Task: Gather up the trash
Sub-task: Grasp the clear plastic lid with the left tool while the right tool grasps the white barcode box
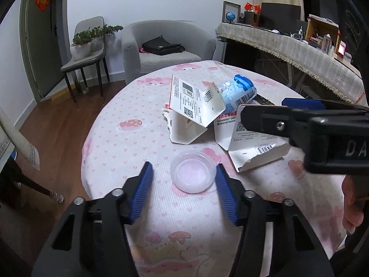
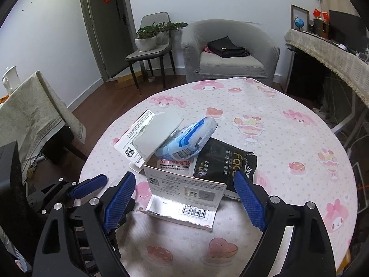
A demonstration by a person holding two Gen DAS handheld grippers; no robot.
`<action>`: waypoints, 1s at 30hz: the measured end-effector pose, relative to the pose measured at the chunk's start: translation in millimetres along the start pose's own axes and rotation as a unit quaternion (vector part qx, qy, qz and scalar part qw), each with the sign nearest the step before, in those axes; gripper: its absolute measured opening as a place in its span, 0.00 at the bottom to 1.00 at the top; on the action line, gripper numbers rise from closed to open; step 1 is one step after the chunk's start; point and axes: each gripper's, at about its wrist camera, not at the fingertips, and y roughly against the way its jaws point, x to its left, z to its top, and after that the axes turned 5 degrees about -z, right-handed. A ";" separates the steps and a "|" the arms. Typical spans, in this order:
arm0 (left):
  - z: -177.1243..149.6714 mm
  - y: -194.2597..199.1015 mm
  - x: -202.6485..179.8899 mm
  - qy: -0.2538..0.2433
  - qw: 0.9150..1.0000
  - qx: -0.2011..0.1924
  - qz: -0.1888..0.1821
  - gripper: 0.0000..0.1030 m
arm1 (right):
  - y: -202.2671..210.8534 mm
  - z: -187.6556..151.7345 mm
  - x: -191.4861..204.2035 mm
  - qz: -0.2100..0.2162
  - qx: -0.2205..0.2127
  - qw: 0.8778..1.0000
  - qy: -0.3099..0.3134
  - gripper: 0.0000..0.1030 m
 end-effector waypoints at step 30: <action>-18.9 52.3 50.1 0.062 0.998 -0.019 -0.002 0.41 | -16.8 -1.4 12.3 -0.089 -0.012 0.996 -0.014 0.74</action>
